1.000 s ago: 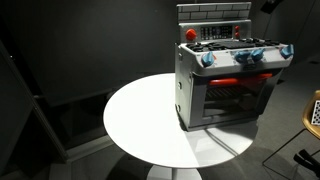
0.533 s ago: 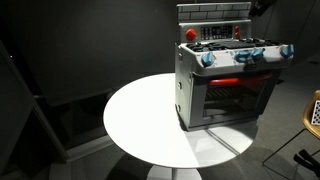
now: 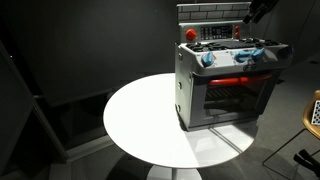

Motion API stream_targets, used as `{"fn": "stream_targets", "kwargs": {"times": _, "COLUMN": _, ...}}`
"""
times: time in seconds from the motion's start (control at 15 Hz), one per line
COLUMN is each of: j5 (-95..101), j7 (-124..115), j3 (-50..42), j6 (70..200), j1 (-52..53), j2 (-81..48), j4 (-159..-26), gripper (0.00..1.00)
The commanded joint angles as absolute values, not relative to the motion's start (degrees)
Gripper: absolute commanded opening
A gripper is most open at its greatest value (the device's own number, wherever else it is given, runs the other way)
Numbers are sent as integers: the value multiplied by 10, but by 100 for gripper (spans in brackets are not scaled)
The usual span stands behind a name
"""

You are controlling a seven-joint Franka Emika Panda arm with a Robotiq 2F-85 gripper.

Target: Push the top right button on the toy stove

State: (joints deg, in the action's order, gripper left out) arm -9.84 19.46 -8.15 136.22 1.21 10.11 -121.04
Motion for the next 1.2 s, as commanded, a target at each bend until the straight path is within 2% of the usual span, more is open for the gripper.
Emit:
{"fn": "stream_targets", "kwargs": {"times": 0.0, "j5": -109, "j7": 176, "j3": -75, "j6": 1365, "j1": 0, "j2": 67, "j4": -1174, "gripper": 100}}
{"fn": "stream_targets", "kwargs": {"times": 1.13, "j5": -116, "j7": 160, "j3": -54, "j6": 1373, "j1": -12, "j2": -11, "j4": -1107, "gripper": 100}}
